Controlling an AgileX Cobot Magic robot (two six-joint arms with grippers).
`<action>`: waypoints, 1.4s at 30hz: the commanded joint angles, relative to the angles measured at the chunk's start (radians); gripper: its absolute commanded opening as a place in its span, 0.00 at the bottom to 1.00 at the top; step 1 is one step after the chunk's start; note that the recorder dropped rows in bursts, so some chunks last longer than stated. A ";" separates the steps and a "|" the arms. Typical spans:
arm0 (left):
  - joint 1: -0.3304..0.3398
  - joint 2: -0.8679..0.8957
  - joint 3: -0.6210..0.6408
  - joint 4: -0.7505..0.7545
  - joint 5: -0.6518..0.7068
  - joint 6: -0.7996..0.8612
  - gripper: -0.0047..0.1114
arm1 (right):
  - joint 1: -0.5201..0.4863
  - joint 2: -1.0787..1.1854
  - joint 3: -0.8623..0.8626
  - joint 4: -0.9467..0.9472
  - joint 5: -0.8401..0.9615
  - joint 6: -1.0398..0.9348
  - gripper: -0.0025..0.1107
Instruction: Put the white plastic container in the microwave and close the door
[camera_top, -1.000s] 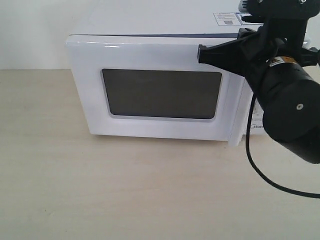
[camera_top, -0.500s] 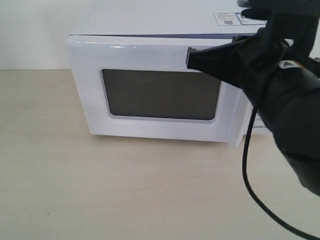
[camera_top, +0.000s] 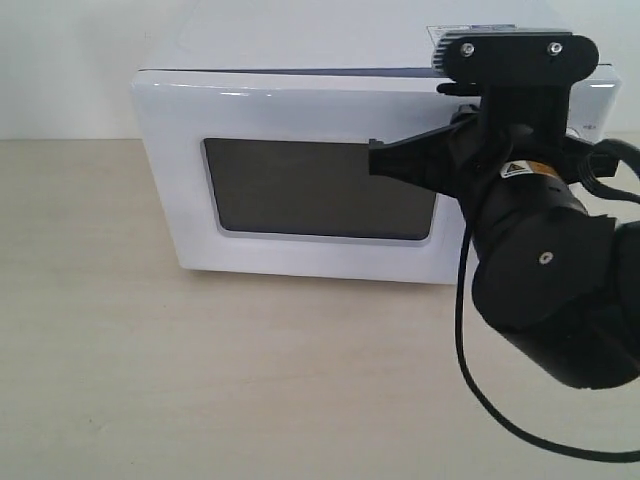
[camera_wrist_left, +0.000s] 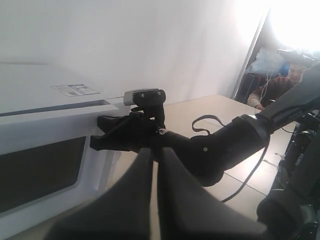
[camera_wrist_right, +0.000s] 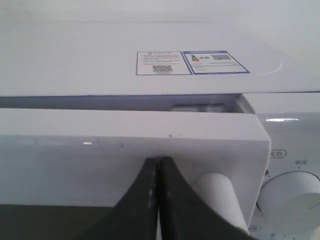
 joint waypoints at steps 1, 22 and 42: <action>-0.006 -0.002 0.006 -0.003 0.000 -0.002 0.08 | -0.039 0.003 0.003 -0.077 0.007 0.027 0.02; -0.006 -0.002 0.006 -0.003 -0.023 -0.004 0.08 | -0.132 0.003 -0.077 -0.176 0.129 0.070 0.02; -0.006 -0.002 0.006 -0.003 0.007 0.000 0.08 | -0.013 -0.313 -0.077 0.446 0.042 -0.539 0.02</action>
